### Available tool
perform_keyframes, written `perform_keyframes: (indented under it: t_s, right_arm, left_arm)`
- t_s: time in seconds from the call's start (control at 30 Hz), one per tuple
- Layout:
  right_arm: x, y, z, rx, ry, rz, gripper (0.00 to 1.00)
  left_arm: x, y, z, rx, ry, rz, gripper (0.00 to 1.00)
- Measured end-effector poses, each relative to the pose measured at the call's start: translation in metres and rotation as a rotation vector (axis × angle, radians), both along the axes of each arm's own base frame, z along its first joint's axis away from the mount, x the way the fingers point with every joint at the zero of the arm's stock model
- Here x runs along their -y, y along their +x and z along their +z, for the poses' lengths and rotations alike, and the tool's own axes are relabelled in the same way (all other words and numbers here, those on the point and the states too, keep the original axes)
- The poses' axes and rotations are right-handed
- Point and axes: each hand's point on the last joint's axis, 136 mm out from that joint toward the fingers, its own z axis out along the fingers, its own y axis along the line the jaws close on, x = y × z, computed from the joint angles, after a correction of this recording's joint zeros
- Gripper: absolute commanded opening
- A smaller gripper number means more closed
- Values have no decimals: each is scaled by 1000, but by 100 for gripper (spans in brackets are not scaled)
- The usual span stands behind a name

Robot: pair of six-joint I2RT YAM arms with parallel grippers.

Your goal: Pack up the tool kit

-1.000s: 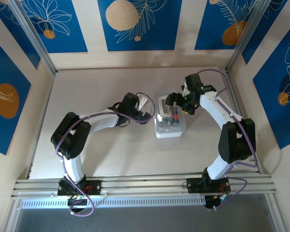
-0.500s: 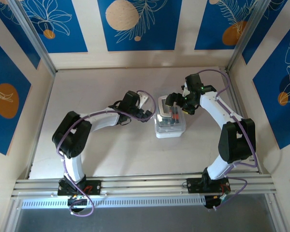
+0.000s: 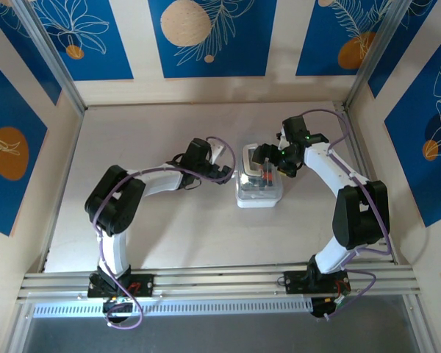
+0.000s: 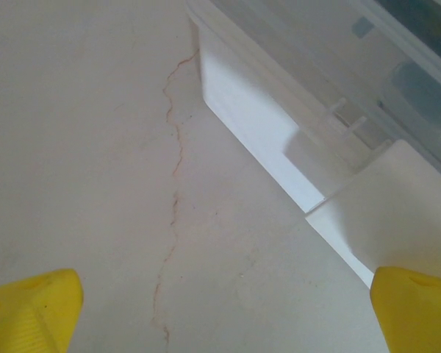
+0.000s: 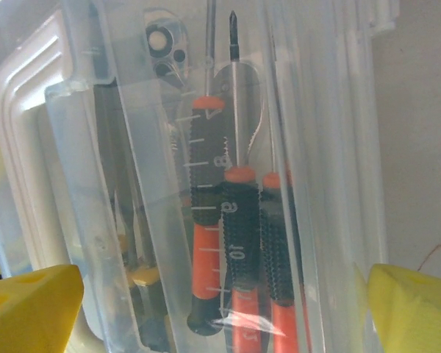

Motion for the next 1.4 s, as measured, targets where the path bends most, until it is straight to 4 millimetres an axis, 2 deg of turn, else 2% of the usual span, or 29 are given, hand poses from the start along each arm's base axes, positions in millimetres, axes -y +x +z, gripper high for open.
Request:
perform_keyframes:
  t_s: [0.7, 0.9, 1.03, 1.13, 1.17, 1.27, 1.33, 1.4]
  right_arm:
    - [-5, 2, -1, -10, -38, -28, 98]
    - [-4, 2, 0, -22, -53, -26, 99]
    - [-6, 2, 10, -20, -31, -1, 99]
    - [0, 8, 37, 47, 26, 3, 99]
    - [7, 12, 52, 89, 47, -6, 99]
    - [39, 20, 98, 233, 90, -61, 99]
    - [63, 22, 123, 318, 93, -102, 99]
    - [87, 21, 140, 400, 64, -146, 99]
  left_arm:
    - [10, 1, -13, -4, -229, -36, 100]
    - [8, 1, -12, -3, -226, -31, 100]
    - [-5, 0, -7, -5, -148, 5, 100]
    - [-18, 5, 12, 8, -69, 37, 100]
    - [-23, 9, 26, 28, -58, 52, 100]
    - [-43, 13, 76, 107, -54, 96, 100]
    - [-65, 15, 115, 173, -65, 154, 100]
    - [-98, 16, 157, 265, -72, 241, 100]
